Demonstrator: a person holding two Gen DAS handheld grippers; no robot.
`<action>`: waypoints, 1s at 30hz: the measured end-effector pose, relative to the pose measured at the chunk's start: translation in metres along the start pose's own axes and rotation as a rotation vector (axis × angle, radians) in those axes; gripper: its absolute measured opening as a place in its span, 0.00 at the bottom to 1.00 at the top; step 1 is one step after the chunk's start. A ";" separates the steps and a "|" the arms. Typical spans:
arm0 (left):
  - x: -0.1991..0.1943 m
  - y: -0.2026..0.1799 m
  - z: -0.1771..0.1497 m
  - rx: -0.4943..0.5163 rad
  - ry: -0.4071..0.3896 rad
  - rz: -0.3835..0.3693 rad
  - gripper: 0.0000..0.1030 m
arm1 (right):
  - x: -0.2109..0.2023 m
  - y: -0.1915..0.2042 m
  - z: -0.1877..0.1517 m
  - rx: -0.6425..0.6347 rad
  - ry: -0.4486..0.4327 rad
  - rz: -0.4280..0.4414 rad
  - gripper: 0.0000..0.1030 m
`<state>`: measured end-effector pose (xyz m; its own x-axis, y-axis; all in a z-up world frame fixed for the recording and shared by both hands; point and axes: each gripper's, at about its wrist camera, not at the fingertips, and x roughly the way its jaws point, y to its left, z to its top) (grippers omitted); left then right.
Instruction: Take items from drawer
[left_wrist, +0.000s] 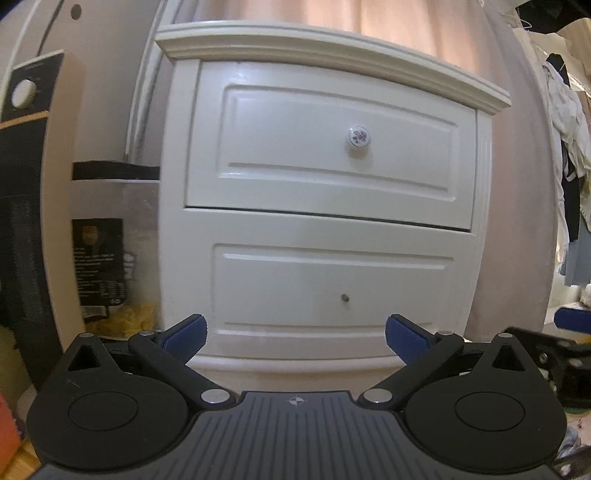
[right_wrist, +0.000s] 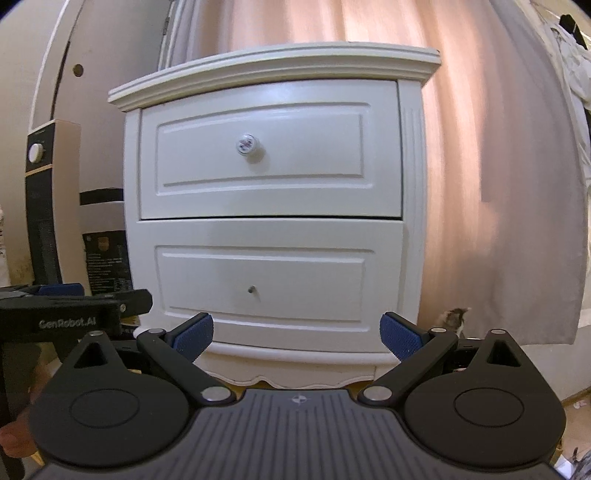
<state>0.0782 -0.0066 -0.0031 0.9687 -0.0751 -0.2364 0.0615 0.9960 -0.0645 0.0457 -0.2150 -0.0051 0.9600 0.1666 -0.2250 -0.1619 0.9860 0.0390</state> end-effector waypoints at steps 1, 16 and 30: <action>-0.005 0.000 0.000 0.010 -0.004 0.007 1.00 | -0.002 0.003 0.001 -0.003 -0.003 0.002 1.00; -0.060 0.016 -0.007 0.084 -0.053 0.071 1.00 | -0.023 0.040 -0.001 -0.026 -0.013 0.040 1.00; -0.078 0.026 -0.006 0.064 -0.069 0.063 1.00 | -0.036 0.052 -0.001 -0.041 -0.028 0.045 1.00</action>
<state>0.0028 0.0245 0.0076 0.9853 -0.0113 -0.1703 0.0133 0.9999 0.0108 0.0024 -0.1693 0.0041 0.9575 0.2115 -0.1962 -0.2141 0.9768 0.0083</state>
